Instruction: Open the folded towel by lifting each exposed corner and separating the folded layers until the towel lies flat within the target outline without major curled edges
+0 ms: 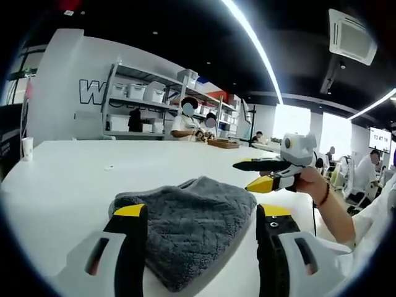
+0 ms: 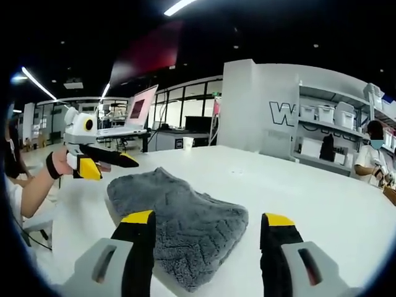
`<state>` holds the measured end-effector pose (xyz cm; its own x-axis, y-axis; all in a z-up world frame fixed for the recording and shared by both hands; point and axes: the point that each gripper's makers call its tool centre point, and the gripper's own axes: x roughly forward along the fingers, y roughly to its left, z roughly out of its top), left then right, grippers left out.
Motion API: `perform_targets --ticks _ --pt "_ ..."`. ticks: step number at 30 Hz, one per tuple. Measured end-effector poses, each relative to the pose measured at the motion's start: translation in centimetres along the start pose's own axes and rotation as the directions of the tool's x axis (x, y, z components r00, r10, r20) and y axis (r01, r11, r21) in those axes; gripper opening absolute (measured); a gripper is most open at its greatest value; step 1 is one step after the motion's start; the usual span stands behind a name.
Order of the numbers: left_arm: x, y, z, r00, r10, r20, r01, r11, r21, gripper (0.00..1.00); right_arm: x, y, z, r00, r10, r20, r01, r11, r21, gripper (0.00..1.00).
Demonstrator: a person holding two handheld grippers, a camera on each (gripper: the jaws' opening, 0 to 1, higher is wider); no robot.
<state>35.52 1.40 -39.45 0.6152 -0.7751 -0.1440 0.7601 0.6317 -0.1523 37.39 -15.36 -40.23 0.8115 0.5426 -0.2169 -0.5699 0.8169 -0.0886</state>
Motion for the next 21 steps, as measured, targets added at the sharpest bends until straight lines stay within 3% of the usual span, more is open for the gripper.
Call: perform_targets --ticks 21 --pt "0.7 1.6 -0.9 0.999 0.036 -0.023 -0.037 0.999 -0.037 0.68 1.4 -0.8 -0.6 1.000 -0.002 -0.023 0.003 1.000 0.030 0.66"
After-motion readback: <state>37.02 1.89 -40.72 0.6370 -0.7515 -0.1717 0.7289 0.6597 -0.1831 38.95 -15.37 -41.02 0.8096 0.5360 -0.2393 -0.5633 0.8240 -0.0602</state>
